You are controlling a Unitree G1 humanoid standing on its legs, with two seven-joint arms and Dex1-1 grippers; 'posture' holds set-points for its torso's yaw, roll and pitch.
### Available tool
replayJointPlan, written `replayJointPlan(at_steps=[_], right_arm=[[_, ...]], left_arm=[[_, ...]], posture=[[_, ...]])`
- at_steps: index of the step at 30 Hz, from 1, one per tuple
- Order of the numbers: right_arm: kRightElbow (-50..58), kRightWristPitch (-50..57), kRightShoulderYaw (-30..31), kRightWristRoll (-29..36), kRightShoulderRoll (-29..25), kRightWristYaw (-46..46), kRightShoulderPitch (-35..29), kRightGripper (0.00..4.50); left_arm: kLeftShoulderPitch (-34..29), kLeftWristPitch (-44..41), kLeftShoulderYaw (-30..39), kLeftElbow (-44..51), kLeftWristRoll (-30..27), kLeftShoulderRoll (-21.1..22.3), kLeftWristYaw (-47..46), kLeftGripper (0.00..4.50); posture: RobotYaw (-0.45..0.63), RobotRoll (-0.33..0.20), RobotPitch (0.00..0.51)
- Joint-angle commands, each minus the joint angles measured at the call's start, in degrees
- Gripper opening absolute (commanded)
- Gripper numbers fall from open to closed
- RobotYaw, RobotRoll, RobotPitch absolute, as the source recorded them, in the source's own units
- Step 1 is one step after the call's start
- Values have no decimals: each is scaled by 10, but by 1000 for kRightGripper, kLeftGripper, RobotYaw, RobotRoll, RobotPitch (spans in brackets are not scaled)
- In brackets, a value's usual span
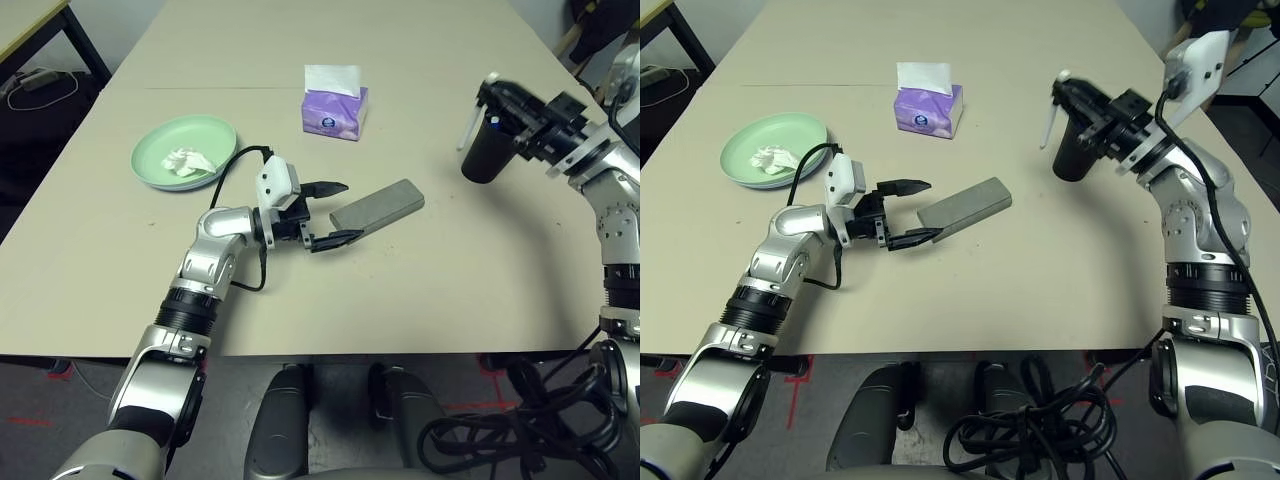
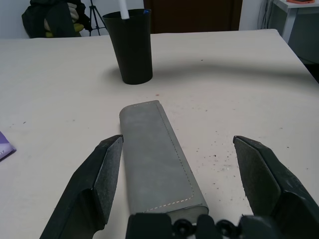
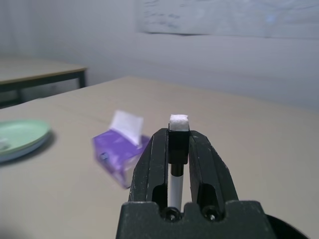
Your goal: Organize and tidy the items on the table.
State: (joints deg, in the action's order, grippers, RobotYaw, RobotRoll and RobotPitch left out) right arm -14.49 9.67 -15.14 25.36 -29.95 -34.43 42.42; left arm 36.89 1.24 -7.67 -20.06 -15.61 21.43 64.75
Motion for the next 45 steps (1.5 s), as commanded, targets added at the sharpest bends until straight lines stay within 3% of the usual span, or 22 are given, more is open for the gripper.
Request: replayJointPlan(at_steps=[1,13,26,36,45], right_arm=[[-22,-21,-21,-32,14,83,21,419],[-80,60,-24,-67,14,230,83,419],[-103,81,-7,-69,25,207,118,419],[-105,88,0,-73,28,187,107,419],[-84,108,1,-68,30,177,92,3756]], left_arm=[[-2,5,-2,-6,6,0,5,4500],[4,7,-1,-11,7,5,6,4500],[9,13,-1,-17,8,3,3,4500],[3,11,0,-11,8,5,1,4500],[13,4,10,-19,4,-1,-12,4500]], posture=[[45,0,126],[49,0,122],[53,0,119],[61,0,122],[56,0,122]])
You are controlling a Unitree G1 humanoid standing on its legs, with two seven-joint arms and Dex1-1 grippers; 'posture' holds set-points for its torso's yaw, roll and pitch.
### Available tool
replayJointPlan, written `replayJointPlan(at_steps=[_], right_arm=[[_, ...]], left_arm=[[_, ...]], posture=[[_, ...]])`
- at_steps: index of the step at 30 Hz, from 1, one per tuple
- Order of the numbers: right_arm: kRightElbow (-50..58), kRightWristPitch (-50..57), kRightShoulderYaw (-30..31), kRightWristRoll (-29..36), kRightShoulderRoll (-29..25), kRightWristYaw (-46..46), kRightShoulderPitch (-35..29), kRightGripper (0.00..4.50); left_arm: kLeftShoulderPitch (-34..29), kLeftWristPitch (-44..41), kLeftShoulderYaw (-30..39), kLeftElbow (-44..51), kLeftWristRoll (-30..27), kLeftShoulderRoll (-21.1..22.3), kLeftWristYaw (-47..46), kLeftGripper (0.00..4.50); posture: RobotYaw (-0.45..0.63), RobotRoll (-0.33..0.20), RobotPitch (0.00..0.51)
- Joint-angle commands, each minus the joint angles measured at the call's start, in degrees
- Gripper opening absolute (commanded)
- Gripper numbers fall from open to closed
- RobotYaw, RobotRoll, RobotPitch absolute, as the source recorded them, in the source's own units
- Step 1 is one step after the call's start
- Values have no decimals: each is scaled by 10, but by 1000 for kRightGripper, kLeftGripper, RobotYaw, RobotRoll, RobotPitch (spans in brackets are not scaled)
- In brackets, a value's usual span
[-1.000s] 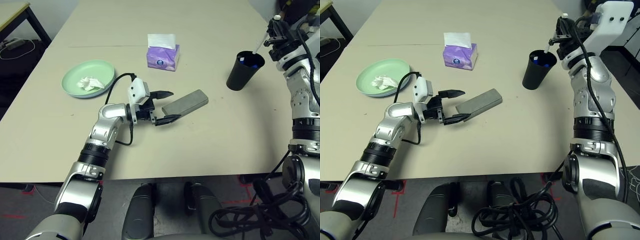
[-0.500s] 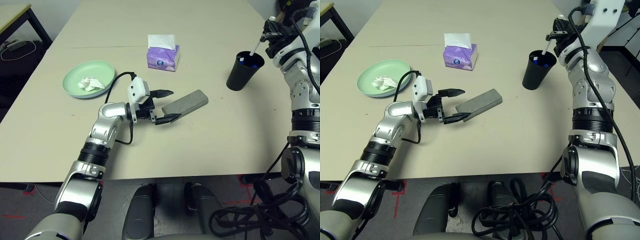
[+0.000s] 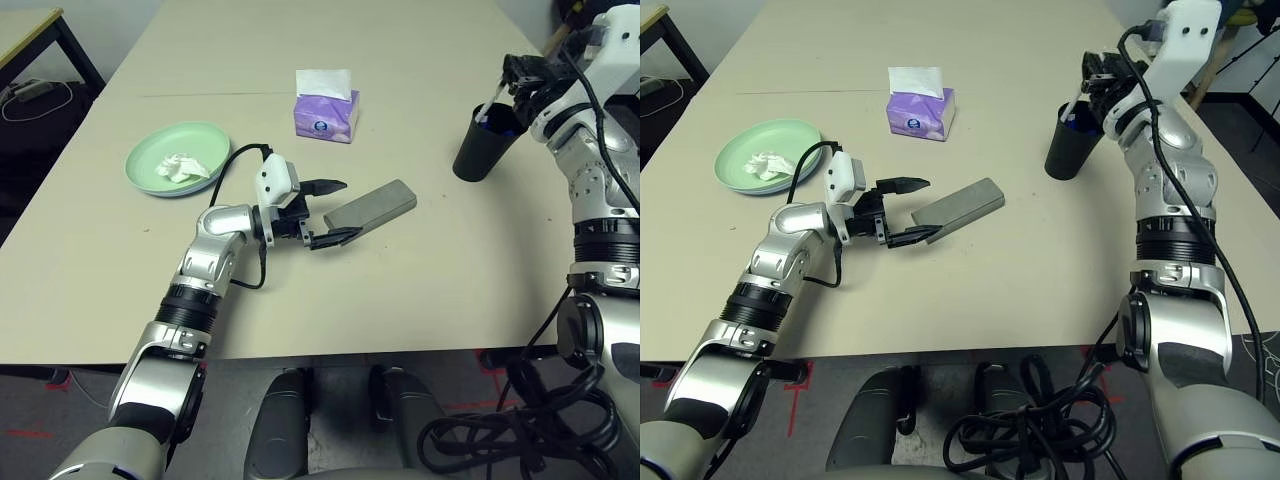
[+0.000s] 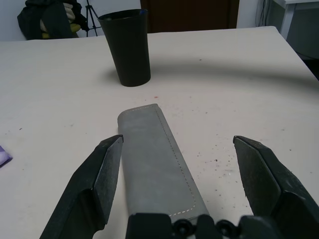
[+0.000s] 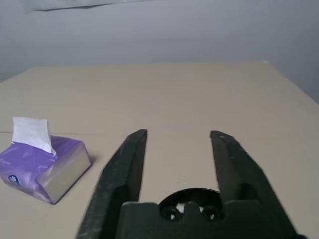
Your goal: Organize and tidy the items on the table.
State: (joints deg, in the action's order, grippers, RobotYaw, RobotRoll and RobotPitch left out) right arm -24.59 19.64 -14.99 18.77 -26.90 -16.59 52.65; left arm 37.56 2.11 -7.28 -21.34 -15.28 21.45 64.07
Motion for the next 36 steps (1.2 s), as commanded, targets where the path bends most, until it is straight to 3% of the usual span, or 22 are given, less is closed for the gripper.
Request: replayJointPlan(at_steps=[1,2,10,14,17,25,32,36], right_arm=[[20,10,-1,-2,-1,-2,-12,4201],[22,11,-1,-2,-1,-2,-14,4452],[78,12,4,8,2,-31,-64,4452],[134,-101,23,26,12,-153,-154,4452],[152,-152,16,36,32,-181,-212,4452],[173,-249,7,0,110,-103,-335,4452],[125,-246,4,-43,129,-8,-315,4452],[91,-275,-12,-51,116,13,-299,4452]], left_arm=[[8,-6,7,-7,0,-1,-6,4500],[9,-7,8,-7,-1,-2,-6,4500],[35,-13,25,-24,-4,-6,-14,4500],[33,-9,27,-27,-1,-4,-14,4500],[28,-14,36,-23,-3,-7,-29,4500],[17,-16,130,-27,26,-49,-298,4500],[-12,7,217,-22,55,-78,-540,4500],[-54,7,247,4,47,-73,-588,4500]], posture=[[56,0,121],[56,0,121],[57,0,118],[58,0,116],[61,0,116],[83,0,115],[97,0,111],[112,0,112]])
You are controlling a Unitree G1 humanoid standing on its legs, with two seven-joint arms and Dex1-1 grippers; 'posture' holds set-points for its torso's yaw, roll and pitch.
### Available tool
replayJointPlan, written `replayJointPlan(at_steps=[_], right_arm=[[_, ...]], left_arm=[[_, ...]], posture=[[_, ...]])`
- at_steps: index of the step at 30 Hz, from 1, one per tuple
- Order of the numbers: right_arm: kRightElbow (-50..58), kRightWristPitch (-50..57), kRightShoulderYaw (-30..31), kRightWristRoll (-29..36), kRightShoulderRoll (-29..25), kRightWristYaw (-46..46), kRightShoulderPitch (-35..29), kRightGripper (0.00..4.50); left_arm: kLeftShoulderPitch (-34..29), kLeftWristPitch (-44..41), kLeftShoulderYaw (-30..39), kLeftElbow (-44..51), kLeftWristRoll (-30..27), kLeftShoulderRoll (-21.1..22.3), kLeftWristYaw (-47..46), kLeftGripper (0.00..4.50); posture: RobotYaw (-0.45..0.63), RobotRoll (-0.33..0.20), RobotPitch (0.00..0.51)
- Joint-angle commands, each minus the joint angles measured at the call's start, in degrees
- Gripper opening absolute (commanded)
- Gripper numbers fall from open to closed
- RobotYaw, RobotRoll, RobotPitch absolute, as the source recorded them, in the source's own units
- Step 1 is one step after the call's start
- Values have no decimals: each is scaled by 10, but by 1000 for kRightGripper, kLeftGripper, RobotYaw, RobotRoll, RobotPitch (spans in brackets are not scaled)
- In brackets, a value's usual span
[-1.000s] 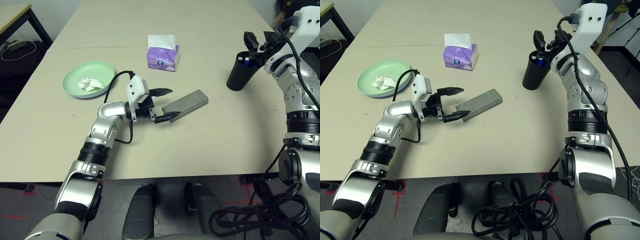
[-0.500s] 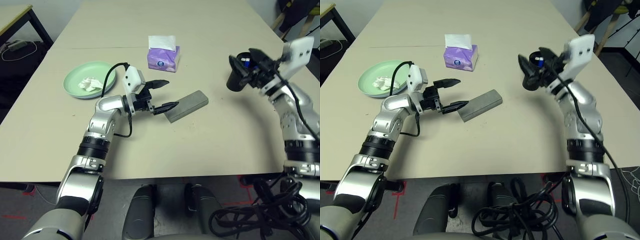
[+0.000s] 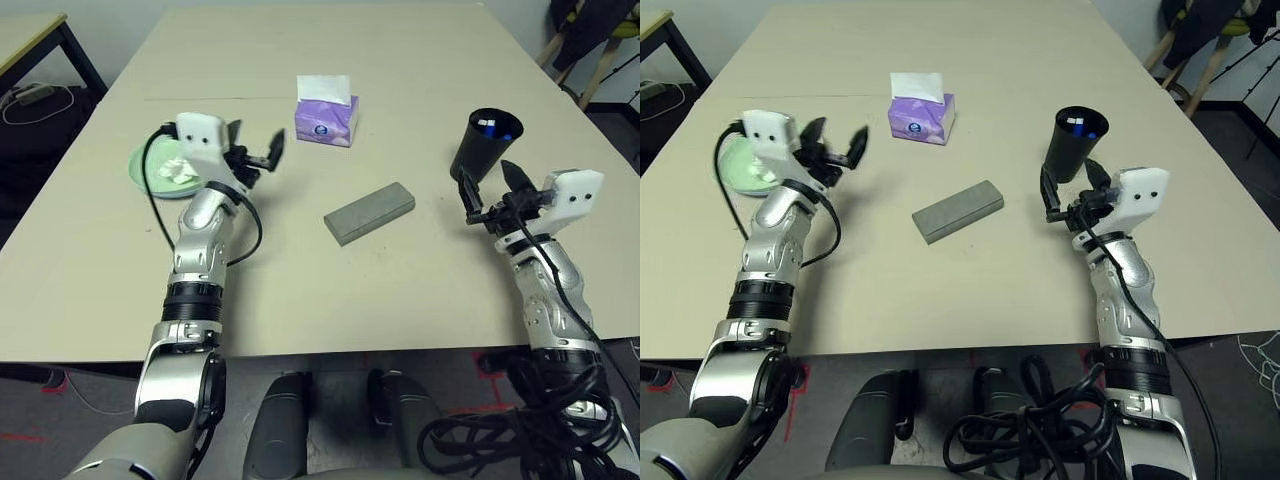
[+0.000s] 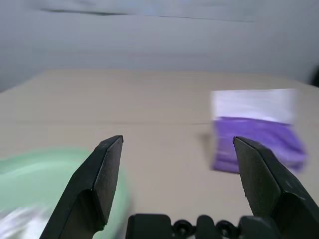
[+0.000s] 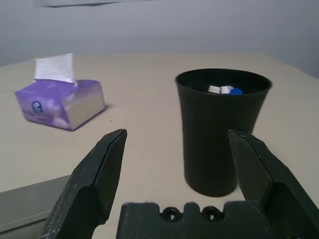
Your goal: Organize and tidy the items on the table.
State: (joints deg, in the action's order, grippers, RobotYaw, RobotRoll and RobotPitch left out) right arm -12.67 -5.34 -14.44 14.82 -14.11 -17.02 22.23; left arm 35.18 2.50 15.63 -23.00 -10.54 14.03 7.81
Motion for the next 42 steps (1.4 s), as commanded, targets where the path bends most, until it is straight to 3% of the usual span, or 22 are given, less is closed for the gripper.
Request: replayJointPlan(at_steps=[1,8,20,42], right_arm=[[-36,-33,-20,-14,-16,23,6,4452],[-62,-45,-40,-15,-38,46,6,4452],[-58,-4,-30,-2,-59,-2,-9,4452],[-38,16,-22,1,-42,11,-4,4452]], left_arm=[[-39,5,19,26,-1,4,-25,4500],[-111,26,22,42,8,52,-1,4500],[-157,64,16,52,-13,54,56,4500],[-127,54,11,39,-12,61,56,4500]], posture=[[112,0,112],[118,0,103],[111,0,113],[121,0,115]])
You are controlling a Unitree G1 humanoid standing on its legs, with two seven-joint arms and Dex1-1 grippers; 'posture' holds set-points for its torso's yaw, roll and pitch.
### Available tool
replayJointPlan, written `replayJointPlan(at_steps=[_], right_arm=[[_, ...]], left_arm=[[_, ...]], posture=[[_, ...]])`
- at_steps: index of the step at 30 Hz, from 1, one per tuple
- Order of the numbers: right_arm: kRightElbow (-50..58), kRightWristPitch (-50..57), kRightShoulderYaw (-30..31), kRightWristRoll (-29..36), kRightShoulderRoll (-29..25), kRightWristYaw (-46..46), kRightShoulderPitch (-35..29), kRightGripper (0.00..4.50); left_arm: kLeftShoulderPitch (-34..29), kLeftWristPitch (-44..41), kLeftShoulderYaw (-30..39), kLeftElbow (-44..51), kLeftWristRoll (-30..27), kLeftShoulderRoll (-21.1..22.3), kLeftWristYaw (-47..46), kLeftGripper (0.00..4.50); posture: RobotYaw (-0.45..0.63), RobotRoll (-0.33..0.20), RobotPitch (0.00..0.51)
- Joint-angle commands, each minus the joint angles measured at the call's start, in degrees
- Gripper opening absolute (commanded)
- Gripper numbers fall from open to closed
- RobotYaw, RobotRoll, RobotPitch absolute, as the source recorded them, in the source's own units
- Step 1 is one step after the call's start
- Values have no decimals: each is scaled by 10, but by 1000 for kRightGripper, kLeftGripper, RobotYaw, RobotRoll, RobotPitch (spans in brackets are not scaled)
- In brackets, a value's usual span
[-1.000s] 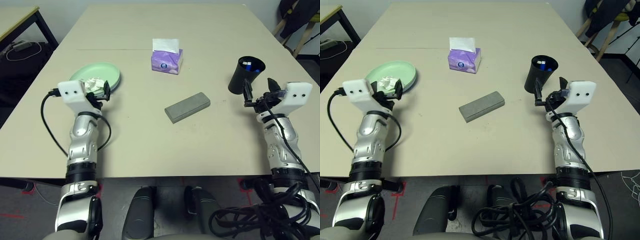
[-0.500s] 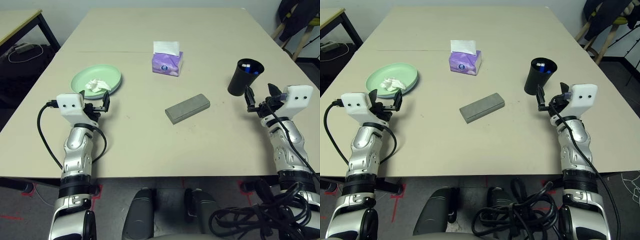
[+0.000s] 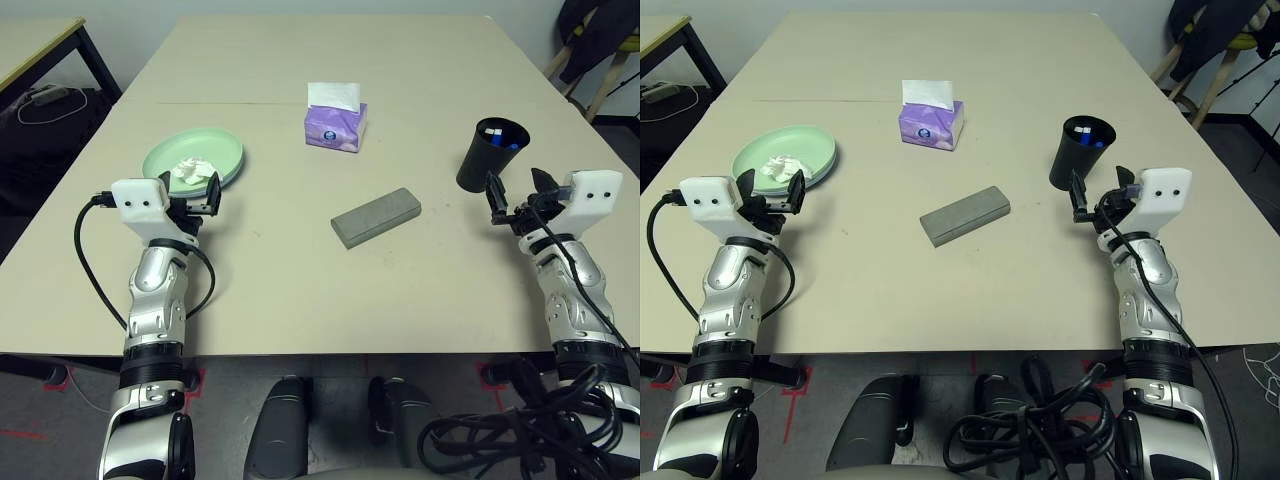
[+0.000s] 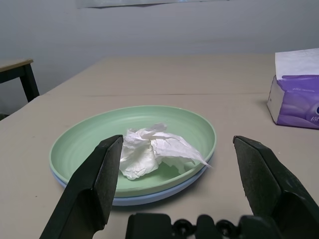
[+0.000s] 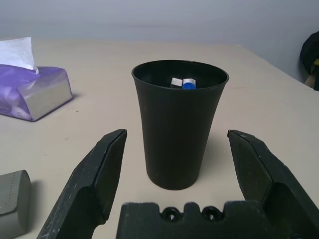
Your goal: Organize and tidy the items on the table.
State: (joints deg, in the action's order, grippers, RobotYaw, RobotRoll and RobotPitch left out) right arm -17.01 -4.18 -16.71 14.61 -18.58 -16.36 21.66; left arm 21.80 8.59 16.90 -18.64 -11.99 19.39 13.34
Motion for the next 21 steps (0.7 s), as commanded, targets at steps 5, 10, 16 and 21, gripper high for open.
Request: replayJointPlan(at_steps=[5,10,16,21], right_arm=[[6,5,2,2,4,5,4,4452],[10,5,1,2,3,8,3,4452],[8,3,3,1,6,10,5,4452],[8,3,5,1,7,10,7,4452]], left_arm=[[17,-10,-7,-7,2,3,2,4500],[23,-8,-9,-14,3,1,3,4500],[34,-6,-11,-25,5,3,3,4500],[38,-6,-12,-26,4,4,6,4500]], posture=[[113,0,114],[98,0,107],[97,0,101],[103,0,101]])
